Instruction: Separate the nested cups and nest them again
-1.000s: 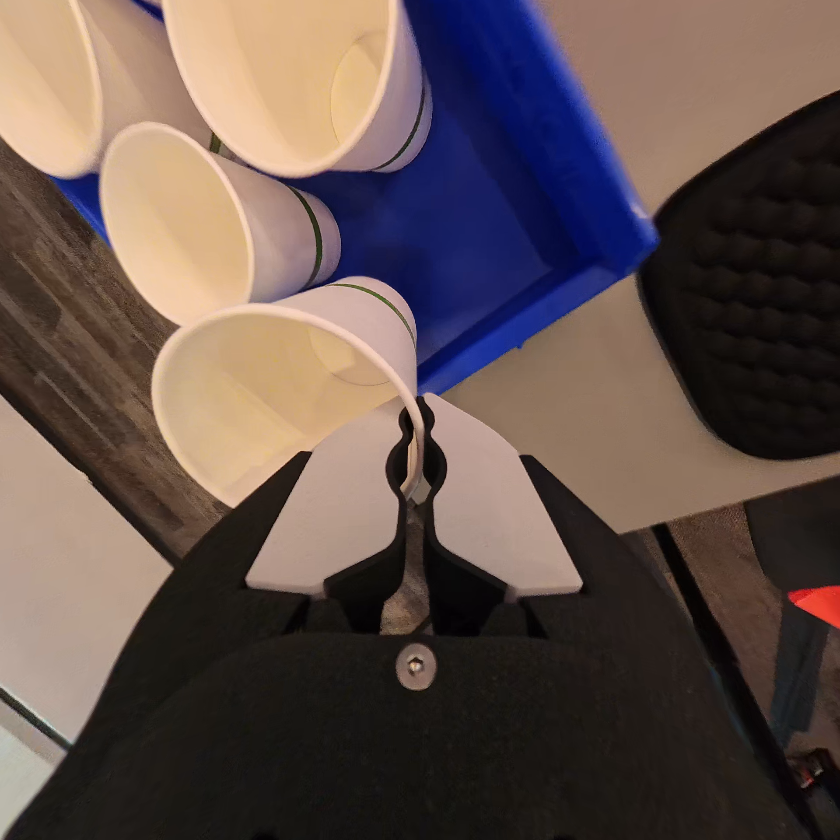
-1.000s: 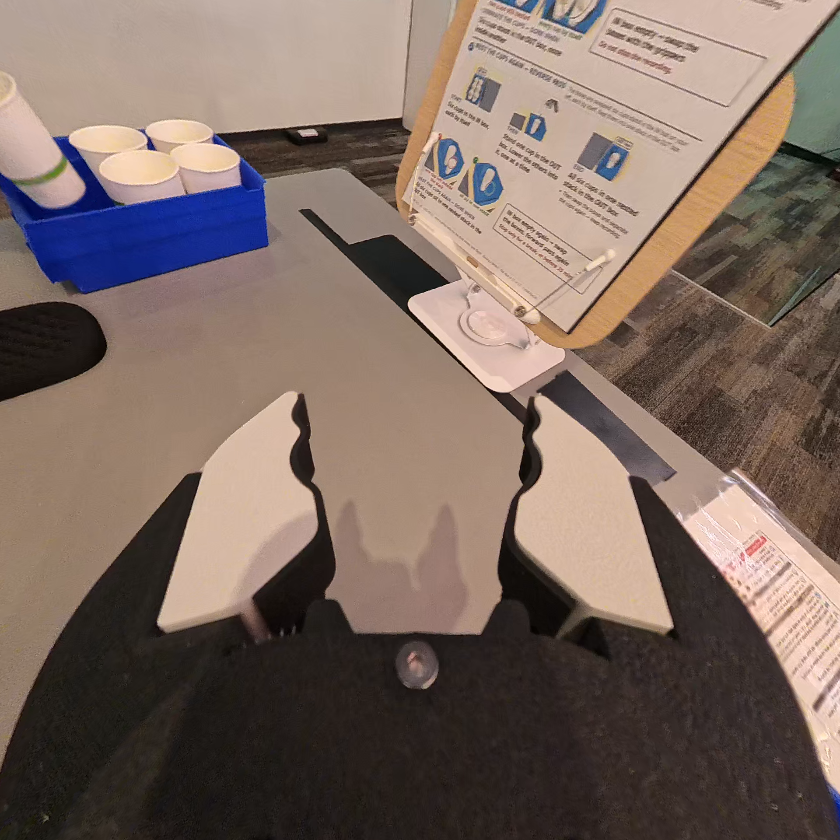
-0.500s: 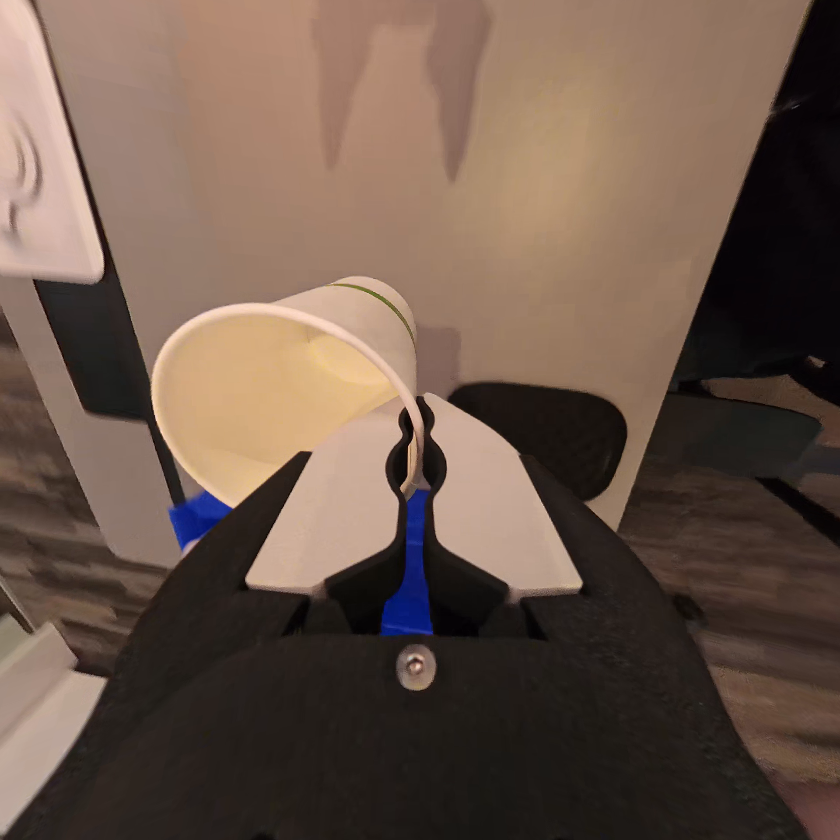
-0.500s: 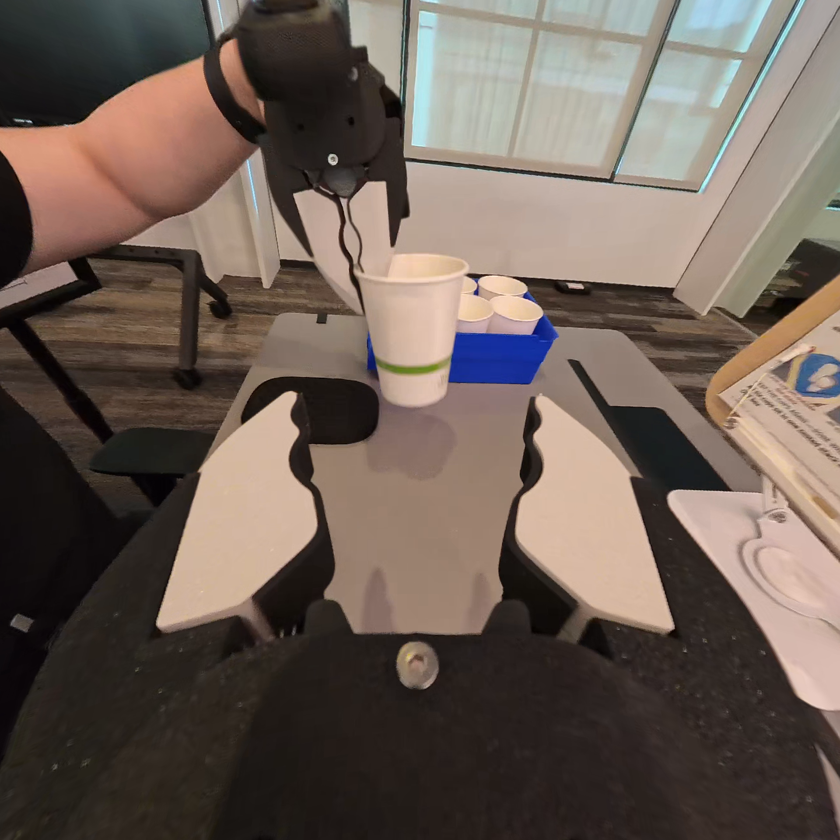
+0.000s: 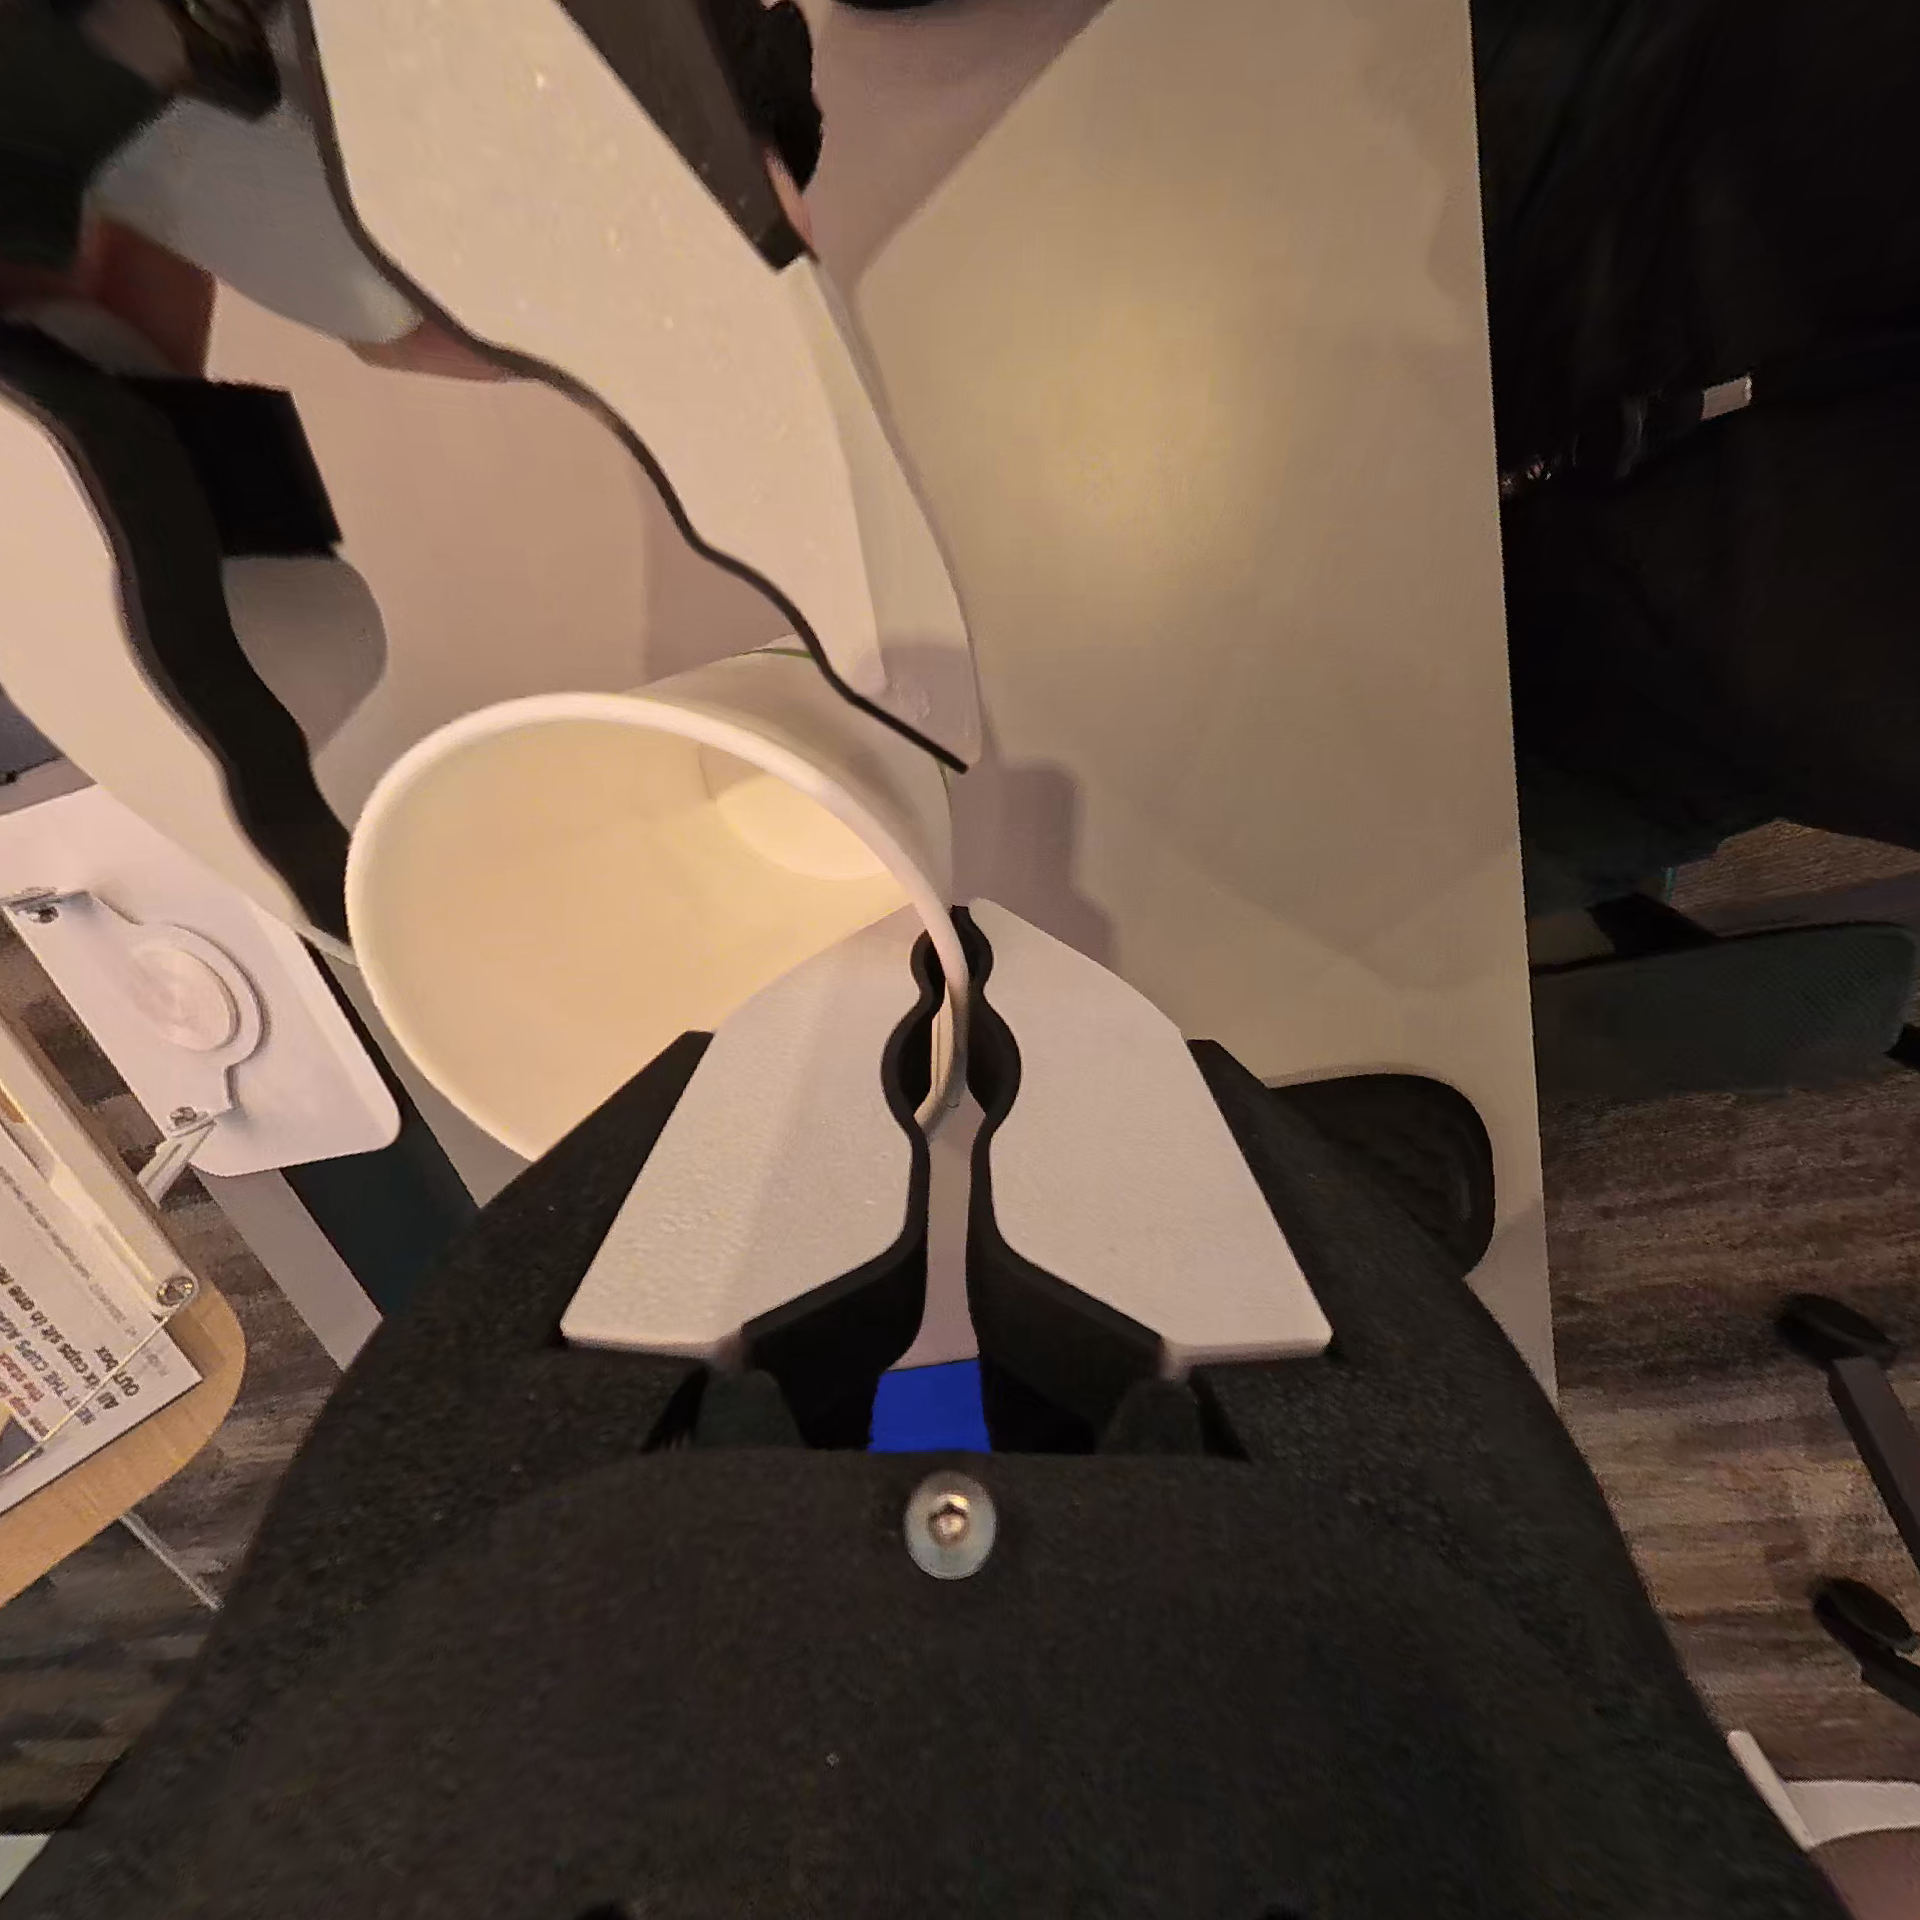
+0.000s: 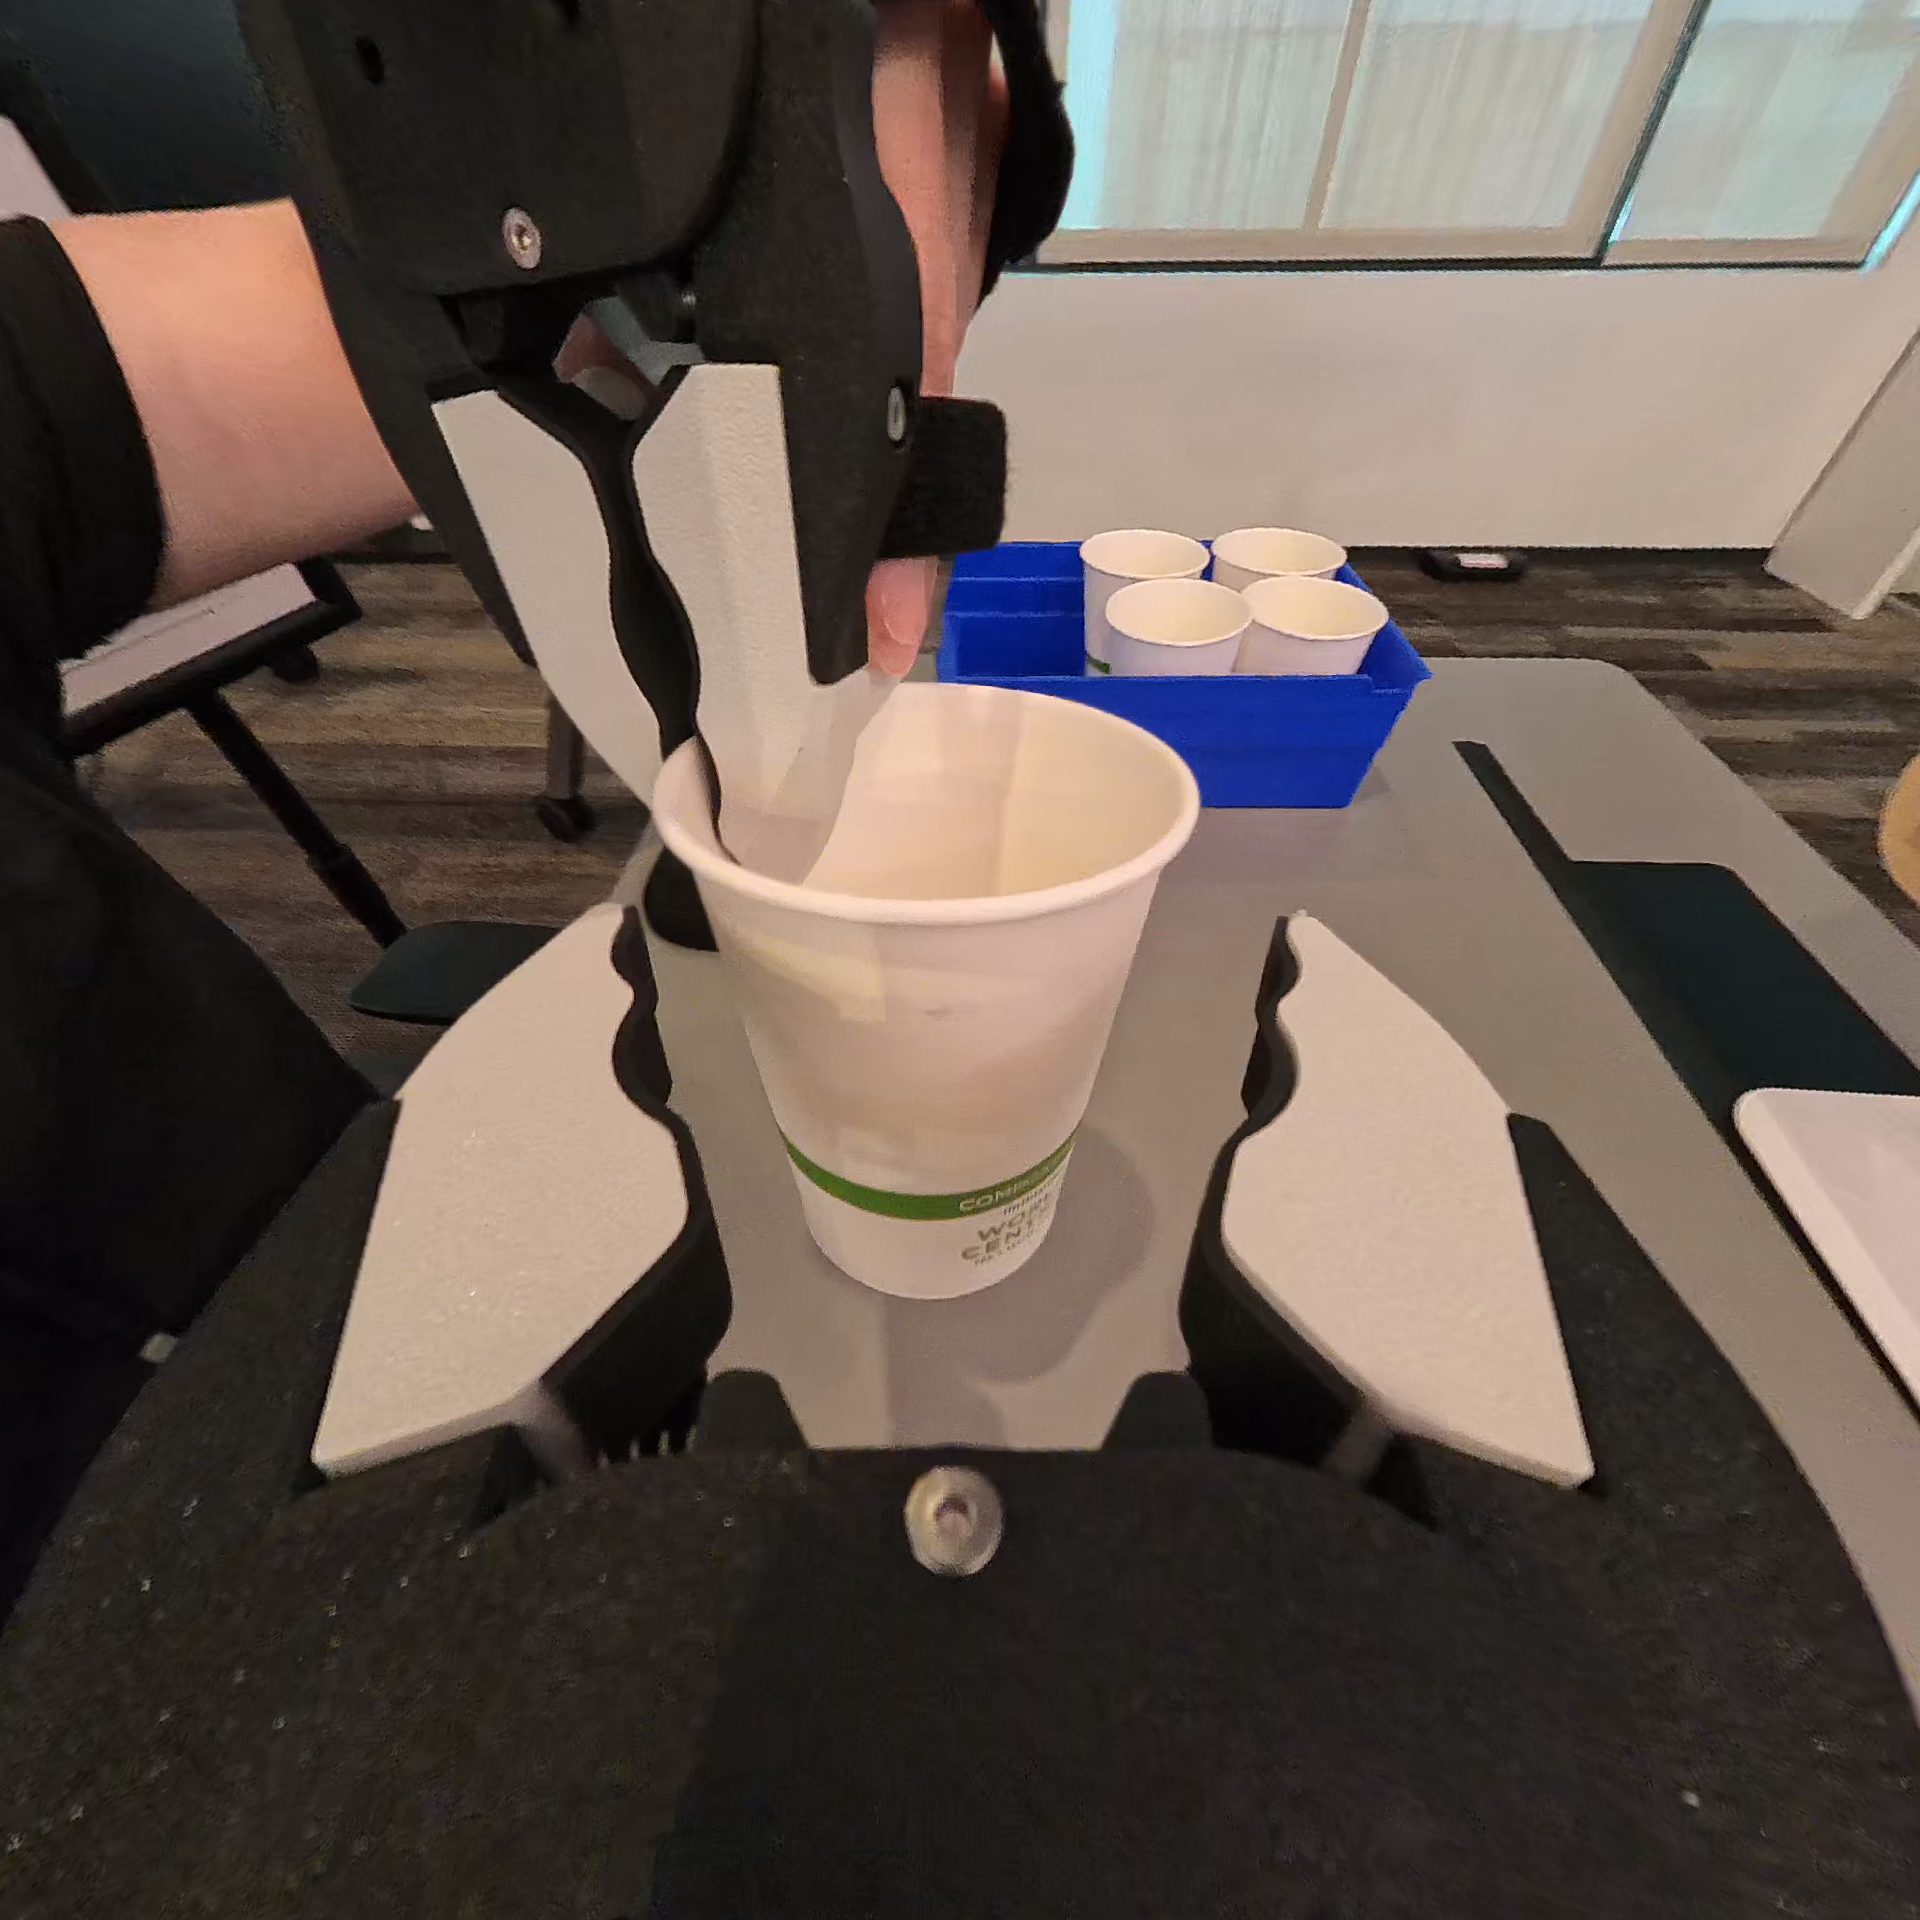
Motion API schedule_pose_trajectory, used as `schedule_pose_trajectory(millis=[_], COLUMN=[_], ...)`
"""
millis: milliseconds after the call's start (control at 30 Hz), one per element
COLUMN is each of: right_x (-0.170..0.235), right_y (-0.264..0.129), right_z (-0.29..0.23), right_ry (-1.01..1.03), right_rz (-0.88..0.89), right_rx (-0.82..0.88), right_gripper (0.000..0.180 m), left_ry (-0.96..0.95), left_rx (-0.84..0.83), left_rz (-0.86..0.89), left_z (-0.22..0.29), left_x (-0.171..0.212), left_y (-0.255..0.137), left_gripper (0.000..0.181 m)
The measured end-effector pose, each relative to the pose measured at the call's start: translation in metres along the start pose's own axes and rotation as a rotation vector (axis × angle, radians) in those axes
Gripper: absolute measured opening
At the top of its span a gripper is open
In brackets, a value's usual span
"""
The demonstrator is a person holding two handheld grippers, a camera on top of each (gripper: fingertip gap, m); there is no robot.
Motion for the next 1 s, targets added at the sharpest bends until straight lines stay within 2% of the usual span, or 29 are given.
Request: schedule_pose_trajectory(millis=[200,300,500,600,700,867,1000], right_x=[0.007,0.009,0.011,0.012,0.01,0.017,0.023], right_y=[0.004,0.005,0.006,0.006,0.004,-0.003,-0.016], right_z=[-0.001,-0.002,-0.002,-0.003,-0.002,0.009,0.026], right_ry=[0.051,0.037,0.034,0.031,0.046,0.062,0.089], right_rz=[-0.025,-0.048,-0.09,-0.093,-0.077,-0.088,-0.089], right_rx=[-0.081,-0.103,-0.111,-0.129,-0.129,-0.1,-0.036], right_gripper=[0.102,0.09,0.088,0.086,0.086,0.086,0.087], left_ry=[0.028,0.031,0.035,0.027,0.01,-0.006,-0.033], left_rx=[0.006,0.013,0.031,0.008,-0.034,-0.105,-0.235], left_rz=[-0.002,-0.002,-0.005,0.011,0.003,0.05,0.14], left_z=[0.0,0.0,0.0,-0.002,-0.006,-0.007,-0.009], left_x=[-0.008,-0.01,-0.009,-0.009,-0.006,-0.003,0.0], left_y=[0.005,0.006,0.01,0.012,0.012,0.002,-0.023], left_gripper=[0.0,0.0,0.001,0.018,0.05,0.064,0.067])
Point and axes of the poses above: each gripper's, where its closed fingertips meet, y out along the fingers, x out of its underside, z = x × y across the jaws, the point moved 8 cm from there along -y, back along the fingers, and after that the axes turned 8 degrees about z, right-handed, at the moved point
